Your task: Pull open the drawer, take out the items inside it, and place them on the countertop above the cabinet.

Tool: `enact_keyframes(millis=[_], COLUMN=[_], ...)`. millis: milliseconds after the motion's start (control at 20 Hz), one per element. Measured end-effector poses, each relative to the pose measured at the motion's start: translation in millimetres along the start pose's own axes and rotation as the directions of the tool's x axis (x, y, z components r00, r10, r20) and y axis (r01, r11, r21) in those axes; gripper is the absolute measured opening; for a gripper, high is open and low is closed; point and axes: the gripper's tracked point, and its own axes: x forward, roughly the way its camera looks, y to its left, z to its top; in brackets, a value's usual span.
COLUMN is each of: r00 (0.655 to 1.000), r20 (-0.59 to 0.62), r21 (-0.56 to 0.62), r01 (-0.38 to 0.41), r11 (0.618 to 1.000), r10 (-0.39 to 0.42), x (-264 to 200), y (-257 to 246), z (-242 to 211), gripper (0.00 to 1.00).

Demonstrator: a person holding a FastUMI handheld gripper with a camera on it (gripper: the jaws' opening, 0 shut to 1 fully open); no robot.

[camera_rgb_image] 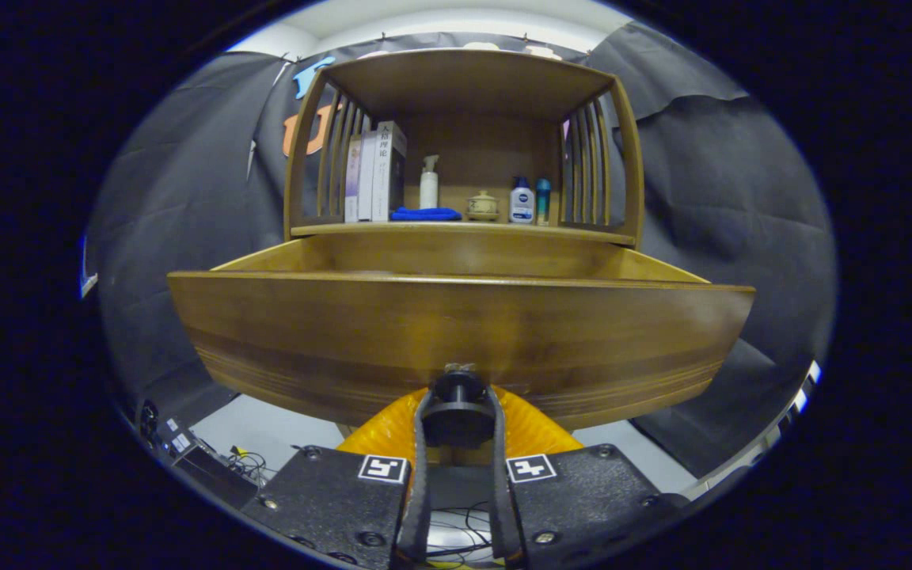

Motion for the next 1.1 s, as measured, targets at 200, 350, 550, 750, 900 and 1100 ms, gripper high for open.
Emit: enact_keyframes(millis=[200, 350, 550, 750, 900, 1100], r00=[0.999, 0.996, 0.986, 0.983, 0.981, 0.99], r20=[0.041, 0.086, 0.166, 0.184, 0.192, 0.138], r21=[0.032, 0.027, 0.051, 0.08, 0.103, 0.152], r01=[-0.007, -0.009, -0.015, -0.018, -0.027, -0.033], r11=[0.999, 1.0, 0.999, 0.997, 0.994, 0.988], r10=[0.006, 0.006, 0.006, 0.003, 0.006, 0.011], x=[-19, -41, -72, -76, -60, -22], y=[-12, -18, -32, -47, -53, -55], z=[5, 25, 76, 124, 166, 220], gripper=[0.71, 1.0, 1.0, 1.0, 1.0, 1.0])
